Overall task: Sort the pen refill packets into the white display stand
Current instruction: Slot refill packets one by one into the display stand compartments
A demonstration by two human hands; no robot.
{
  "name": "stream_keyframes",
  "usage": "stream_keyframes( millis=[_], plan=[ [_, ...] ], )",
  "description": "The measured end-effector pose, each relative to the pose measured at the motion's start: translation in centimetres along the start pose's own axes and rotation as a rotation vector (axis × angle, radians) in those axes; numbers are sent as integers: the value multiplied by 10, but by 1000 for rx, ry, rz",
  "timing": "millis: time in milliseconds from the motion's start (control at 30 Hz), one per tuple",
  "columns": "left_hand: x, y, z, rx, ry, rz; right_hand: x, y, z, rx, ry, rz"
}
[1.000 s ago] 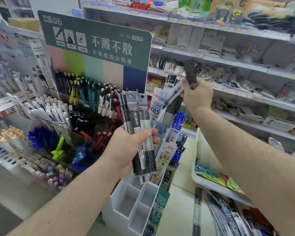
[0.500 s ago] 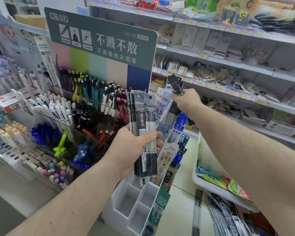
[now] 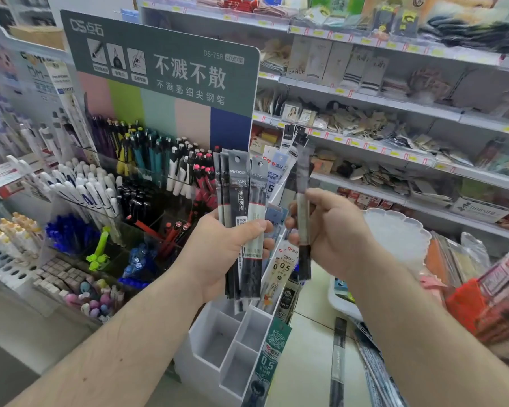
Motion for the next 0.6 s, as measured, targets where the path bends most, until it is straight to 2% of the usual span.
stream_keyframes(
  millis=[167,400,600],
  plan=[
    [-1,-1,1,-22,3,13,18,19,13,-59,-11,-67],
    [1,0,3,-24,-9,51,21,26,17,94,127,-226],
    [0,0,3,-66,-100,65,18,32,16,75,260,-199]
  ],
)
Point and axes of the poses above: each hand's wrist, its own y-axis away from the middle knuckle, its own z-axis out of the palm, x = y × z, the point moved 6 cm from there along -y, towards the middle knuckle, and after that the axes turned 11 degrees about z, right-handed, at the moved point
